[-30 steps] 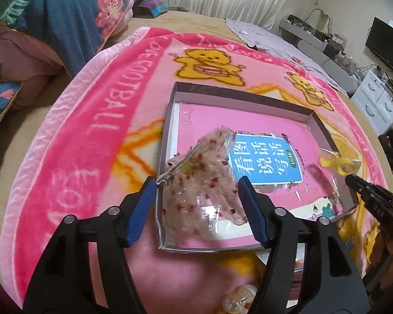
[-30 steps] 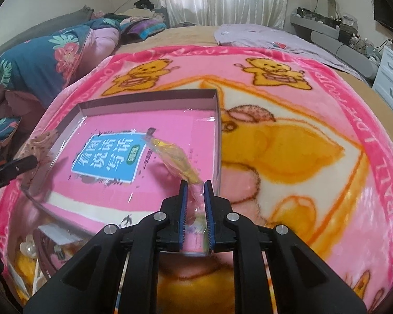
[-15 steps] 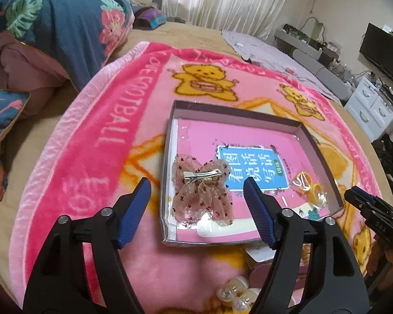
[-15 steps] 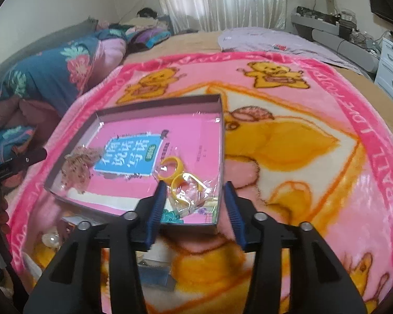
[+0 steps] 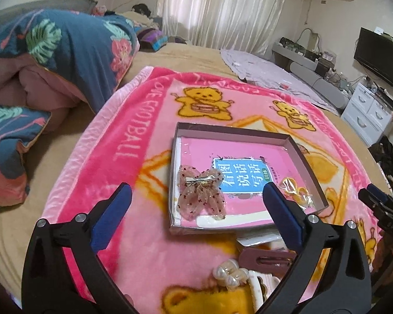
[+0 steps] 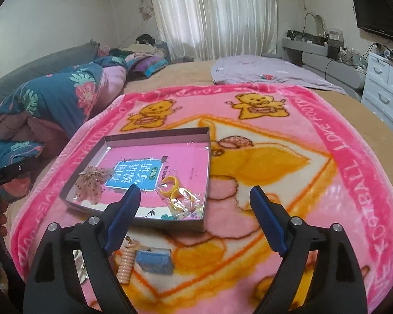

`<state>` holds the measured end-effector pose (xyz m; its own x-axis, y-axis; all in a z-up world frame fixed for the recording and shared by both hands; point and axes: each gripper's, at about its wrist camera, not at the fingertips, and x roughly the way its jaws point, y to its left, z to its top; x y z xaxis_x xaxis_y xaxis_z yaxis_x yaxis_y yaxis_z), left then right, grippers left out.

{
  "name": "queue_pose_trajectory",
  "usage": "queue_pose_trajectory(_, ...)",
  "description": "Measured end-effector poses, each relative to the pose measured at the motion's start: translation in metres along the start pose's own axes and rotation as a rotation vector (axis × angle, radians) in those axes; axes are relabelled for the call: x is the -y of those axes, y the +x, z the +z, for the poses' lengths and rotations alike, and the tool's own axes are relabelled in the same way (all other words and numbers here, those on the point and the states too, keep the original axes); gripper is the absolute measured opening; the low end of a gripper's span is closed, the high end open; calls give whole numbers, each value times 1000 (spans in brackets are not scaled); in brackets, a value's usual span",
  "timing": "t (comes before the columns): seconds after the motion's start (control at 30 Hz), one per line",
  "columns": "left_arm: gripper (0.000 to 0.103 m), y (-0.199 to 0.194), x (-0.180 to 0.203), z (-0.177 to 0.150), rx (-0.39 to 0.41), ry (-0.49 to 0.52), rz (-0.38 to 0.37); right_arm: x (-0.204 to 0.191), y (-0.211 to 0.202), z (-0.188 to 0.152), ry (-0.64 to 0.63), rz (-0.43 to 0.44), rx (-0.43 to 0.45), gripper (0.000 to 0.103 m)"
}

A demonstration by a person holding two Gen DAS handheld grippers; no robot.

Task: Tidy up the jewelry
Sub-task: 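Withdraw both tools from the tray and move the left tool toward the pearl clip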

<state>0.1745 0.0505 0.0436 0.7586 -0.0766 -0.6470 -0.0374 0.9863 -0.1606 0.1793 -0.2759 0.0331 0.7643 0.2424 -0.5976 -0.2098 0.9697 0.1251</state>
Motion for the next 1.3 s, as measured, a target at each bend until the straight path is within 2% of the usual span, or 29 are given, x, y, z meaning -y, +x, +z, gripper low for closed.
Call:
queue_pose_trajectory(0.17, 94, -15, 8, -7, 22, 21, -1, 0, -17, -3, 6, 13, 15, 84)
queue_pose_trajectory(0.67, 94, -42, 14, -35, 13, 39, -11, -18, -46, -19, -40, 44, 10, 85)
queue_pose_trajectory(1.3, 93, -47, 12, -75, -73, 87, -17, -39, -55, -48, -119, 82, -44, 85)
